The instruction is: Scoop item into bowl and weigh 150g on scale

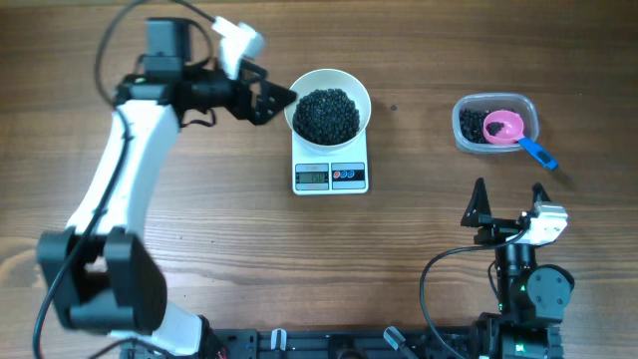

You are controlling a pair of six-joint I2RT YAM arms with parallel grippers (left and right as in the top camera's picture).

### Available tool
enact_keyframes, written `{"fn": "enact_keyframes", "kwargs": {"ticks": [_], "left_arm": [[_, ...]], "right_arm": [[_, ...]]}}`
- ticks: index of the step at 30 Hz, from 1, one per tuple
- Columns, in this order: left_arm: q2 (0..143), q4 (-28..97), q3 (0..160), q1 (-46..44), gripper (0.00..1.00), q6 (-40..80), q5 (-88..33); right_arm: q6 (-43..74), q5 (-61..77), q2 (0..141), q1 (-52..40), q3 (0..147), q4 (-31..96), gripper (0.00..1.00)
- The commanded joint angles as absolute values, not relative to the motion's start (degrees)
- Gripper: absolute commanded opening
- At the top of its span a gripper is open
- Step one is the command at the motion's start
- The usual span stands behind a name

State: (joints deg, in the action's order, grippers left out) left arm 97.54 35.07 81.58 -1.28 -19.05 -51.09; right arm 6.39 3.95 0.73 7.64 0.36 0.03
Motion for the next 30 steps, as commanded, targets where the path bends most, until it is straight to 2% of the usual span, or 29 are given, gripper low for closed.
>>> {"fn": "enact_keyframes", "kwargs": {"ticks": [1, 6, 10, 13, 16, 22, 26, 30], "left_arm": [[95.1, 34.4, 81.6, 1.7, 1.0, -14.0, -52.3], [93.6, 35.7, 81.7, 3.0, 0.99, 0.6, -51.3], [89.9, 48.4, 81.7, -4.4, 1.0, 0.5, -38.7], [89.2, 61.5, 81.7, -9.5, 1.0, 0.5, -34.0], [89.3, 66.7, 81.6, -13.9, 1.0, 0.4, -30.9], [89.4, 65.0, 77.7, -23.1, 1.0, -1.1, -21.5], [89.4, 62.1, 70.5, -28.4, 1.0, -9.0, -22.7], [89.4, 57.3, 62.6, -30.1, 1.0, -8.4, -26.0]], "right_arm": [[6.1, 3.0, 0.2, 7.5, 0.3, -0.1, 1.0], [6.2, 3.0, 0.2, 7.5, 0.3, -0.1, 1.0], [6.2, 3.0, 0.2, 7.5, 0.3, -0.1, 1.0], [6.2, 3.0, 0.2, 7.5, 0.3, -0.1, 1.0], [6.2, 3.0, 0.2, 7.5, 0.3, -0.1, 1.0], [6.1, 3.0, 0.2, 7.5, 0.3, -0.1, 0.99], [6.1, 3.0, 0.2, 7.5, 0.3, -0.1, 1.0], [6.2, 3.0, 0.2, 7.5, 0.3, -0.1, 1.0]]}}
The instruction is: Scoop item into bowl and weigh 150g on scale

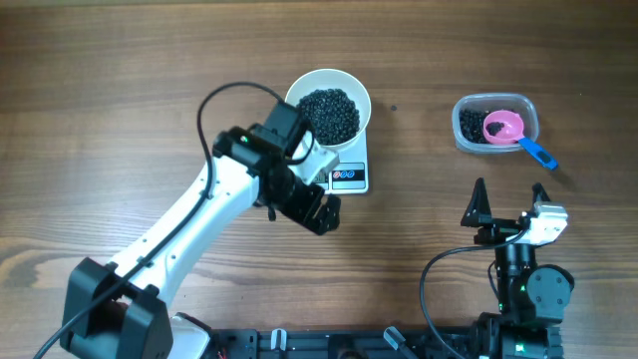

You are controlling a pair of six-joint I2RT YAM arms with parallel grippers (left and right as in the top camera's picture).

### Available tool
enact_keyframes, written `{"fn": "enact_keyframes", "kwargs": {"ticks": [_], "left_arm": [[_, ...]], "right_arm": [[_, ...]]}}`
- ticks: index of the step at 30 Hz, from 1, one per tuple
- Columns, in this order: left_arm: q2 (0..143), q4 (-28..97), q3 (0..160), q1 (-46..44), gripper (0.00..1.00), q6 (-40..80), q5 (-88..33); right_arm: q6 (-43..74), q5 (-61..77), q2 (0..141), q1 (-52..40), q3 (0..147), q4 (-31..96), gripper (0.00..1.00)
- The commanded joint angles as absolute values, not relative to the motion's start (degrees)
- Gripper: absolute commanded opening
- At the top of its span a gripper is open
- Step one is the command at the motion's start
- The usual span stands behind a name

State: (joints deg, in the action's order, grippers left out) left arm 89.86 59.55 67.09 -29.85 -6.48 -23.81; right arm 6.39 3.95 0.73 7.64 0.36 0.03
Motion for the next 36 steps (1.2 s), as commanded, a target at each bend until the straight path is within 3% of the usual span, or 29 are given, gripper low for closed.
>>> {"fn": "enact_keyframes", "kwargs": {"ticks": [1, 8, 11, 19, 36], "left_arm": [[89.4, 55.8, 61.1, -30.1, 1.0, -8.4, -26.8], [89.4, 50.3, 54.2, -30.1, 1.0, -13.7, -27.4], [89.4, 50.2, 52.1, -30.0, 1.0, -14.6, -21.8], [89.4, 43.8, 51.6, -30.0, 1.0, -3.8, -7.0], [93.1, 31.6, 51.6, -30.1, 1.0, -3.8, -6.7]], "right_arm": [[6.1, 3.0, 0.2, 7.5, 0.3, -0.1, 1.0], [6.2, 3.0, 0.2, 7.5, 0.3, -0.1, 1.0], [6.1, 3.0, 0.2, 7.5, 0.3, -0.1, 1.0], [6.1, 3.0, 0.2, 7.5, 0.3, -0.1, 1.0], [6.1, 3.0, 0.2, 7.5, 0.3, -0.1, 1.0]]}}
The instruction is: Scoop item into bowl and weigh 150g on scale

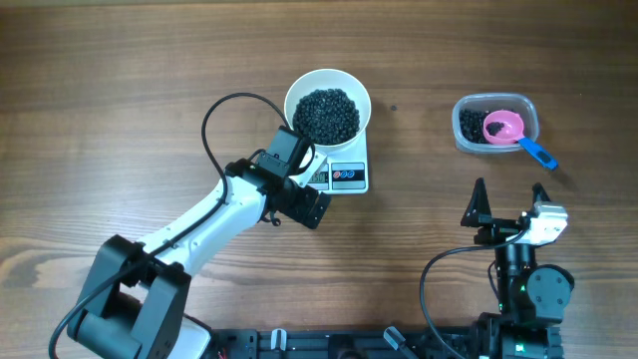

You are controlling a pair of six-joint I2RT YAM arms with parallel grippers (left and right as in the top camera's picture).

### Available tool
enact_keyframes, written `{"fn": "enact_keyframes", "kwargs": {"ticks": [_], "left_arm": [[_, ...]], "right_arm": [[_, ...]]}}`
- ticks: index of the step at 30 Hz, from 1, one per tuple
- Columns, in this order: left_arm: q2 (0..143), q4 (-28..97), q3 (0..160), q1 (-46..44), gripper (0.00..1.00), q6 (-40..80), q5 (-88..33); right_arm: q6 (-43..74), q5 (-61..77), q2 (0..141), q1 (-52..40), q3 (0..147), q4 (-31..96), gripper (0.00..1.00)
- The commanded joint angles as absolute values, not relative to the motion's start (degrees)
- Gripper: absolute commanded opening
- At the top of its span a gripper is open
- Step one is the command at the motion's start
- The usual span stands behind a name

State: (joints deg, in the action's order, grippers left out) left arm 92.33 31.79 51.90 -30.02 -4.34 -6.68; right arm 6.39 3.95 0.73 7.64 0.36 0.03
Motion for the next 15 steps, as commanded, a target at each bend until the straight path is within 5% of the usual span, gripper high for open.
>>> {"fn": "enact_keyframes", "kwargs": {"ticks": [1, 15], "left_arm": [[93.2, 31.6, 51.6, -30.0, 1.0, -3.8, -6.7], [96.5, 29.8, 51.6, -30.0, 1.0, -3.8, -7.4]], "right_arm": [[6.2, 3.0, 0.2, 7.5, 0.3, -0.1, 1.0], [6.2, 3.0, 0.3, 7.5, 0.3, -0.1, 1.0]]}}
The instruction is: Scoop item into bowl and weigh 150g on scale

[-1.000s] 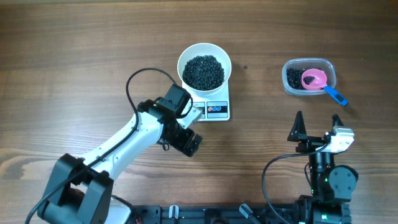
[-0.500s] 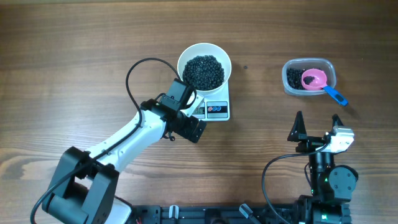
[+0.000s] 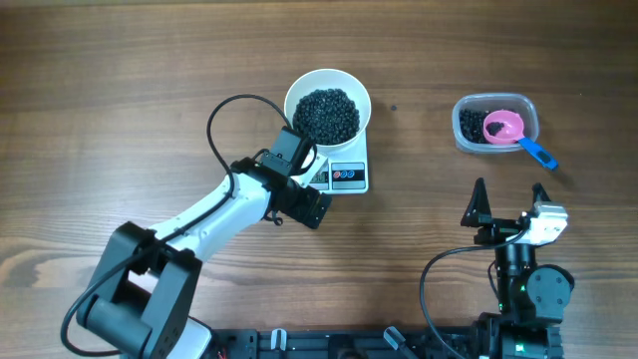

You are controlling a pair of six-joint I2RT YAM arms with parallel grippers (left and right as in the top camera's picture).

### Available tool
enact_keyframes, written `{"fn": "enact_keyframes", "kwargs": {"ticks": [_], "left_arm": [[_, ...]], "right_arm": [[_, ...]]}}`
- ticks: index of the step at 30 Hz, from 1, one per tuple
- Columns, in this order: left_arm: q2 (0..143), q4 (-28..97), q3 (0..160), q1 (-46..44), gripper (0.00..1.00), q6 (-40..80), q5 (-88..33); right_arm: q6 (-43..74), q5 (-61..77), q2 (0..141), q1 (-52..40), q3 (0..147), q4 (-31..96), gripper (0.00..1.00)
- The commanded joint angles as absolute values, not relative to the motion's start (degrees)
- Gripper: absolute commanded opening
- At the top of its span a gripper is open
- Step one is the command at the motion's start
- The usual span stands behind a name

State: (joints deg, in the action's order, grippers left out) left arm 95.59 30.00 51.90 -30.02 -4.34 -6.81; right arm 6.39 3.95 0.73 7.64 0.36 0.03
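A white bowl (image 3: 365,93) heaped with black beans (image 3: 328,113) stands on the small white scale (image 3: 344,176). My left gripper (image 3: 314,208) hangs low at the scale's front left corner, by the display; its fingers look drawn together and hold nothing. A clear tub (image 3: 466,138) at the right holds a few beans and the pink scoop (image 3: 503,127) with its blue handle (image 3: 539,153) sticking out. My right gripper (image 3: 508,201) sits parked near the front edge below the tub, open and empty.
The wooden table (image 3: 120,80) carries only the scale, the bowl and the tub. My left arm's white links (image 3: 204,214) and a black cable loop (image 3: 214,120) cross the space left of the scale.
My left gripper stays at the scale's front left corner. Only the arm's lower links have shifted a little to the right. The right arm, bowl, tub and scoop are unchanged.
My left gripper was first up at the bowl's left rim, arm stretched along the left side. Then it was down in front of the scale's display. It has stayed at the scale's front left corner since. The right gripper stayed parked and open, the scoop in the tub.
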Motion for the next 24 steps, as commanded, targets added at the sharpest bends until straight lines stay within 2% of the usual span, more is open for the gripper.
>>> {"fn": "enact_keyframes", "kwargs": {"ticks": [1, 16, 24], "left_arm": [[96.5, 29.8, 51.6, -30.0, 1.0, -3.8, -7.4], [96.6, 30.4, 49.6, -29.9, 1.0, -3.8, -7.4], [96.6, 25.9, 47.5, -29.9, 1.0, -3.8, -7.4]], "right_arm": [[6.1, 3.0, 0.3, 7.5, 0.3, -0.1, 1.0], [6.2, 3.0, 0.3, 7.5, 0.3, -0.1, 1.0], [6.1, 3.0, 0.3, 7.5, 0.3, -0.1, 1.0]]}}
